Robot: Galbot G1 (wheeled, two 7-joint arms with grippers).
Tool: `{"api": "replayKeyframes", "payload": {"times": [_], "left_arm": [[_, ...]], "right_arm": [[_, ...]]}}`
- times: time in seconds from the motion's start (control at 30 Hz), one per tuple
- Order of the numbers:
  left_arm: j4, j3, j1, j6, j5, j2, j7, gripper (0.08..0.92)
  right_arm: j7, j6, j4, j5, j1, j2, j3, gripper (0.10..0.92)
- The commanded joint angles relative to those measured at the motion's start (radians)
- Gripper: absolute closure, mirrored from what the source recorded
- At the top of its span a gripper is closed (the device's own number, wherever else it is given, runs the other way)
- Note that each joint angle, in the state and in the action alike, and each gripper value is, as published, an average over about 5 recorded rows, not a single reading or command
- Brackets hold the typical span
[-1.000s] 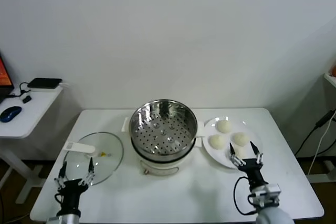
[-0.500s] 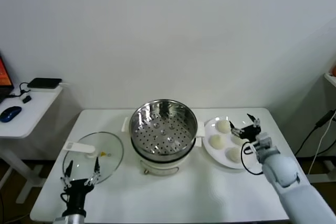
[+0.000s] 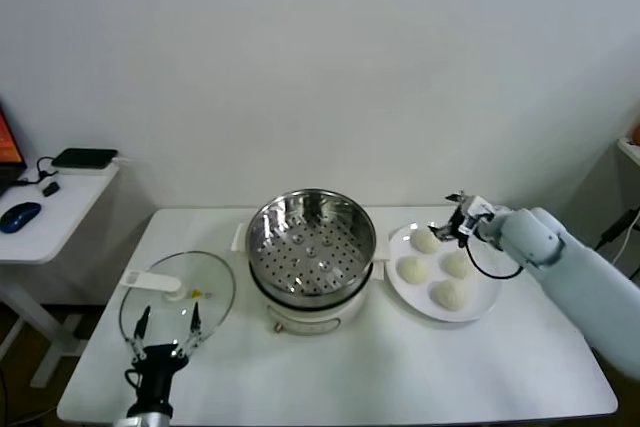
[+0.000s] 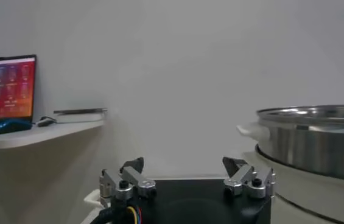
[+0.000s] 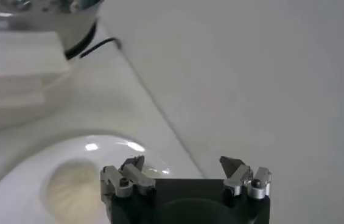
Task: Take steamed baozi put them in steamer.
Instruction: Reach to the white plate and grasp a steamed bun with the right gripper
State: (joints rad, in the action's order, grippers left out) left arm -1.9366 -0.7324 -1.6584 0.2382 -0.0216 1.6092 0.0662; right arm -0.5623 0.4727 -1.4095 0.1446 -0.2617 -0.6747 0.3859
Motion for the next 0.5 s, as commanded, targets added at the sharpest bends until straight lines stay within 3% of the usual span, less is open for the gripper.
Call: {"api": "replayKeyframes", "payload": {"times": [0.03,0.27,0.5], "left_arm": [[0.004,0.012,-0.004,0.018,0.030,0.032,0.002,0.177],[0.013,0.019,-0.013,0.038,0.059,0.034,0.002,0.177],[0.021,0.017,-0.015,0.050,0.068,0.036,0.003,0.177]], "right_arm": [[-0.364,-0.144,0.232,-0.033,0.563,0.031,0.610,0.203],[-0.474,-0.229,0.391,-0.033,0.660,-0.095,0.748,0.203],[-0.481,-0.256,0.521,-0.057,0.595,-0.186,0.695,0.203]]}}
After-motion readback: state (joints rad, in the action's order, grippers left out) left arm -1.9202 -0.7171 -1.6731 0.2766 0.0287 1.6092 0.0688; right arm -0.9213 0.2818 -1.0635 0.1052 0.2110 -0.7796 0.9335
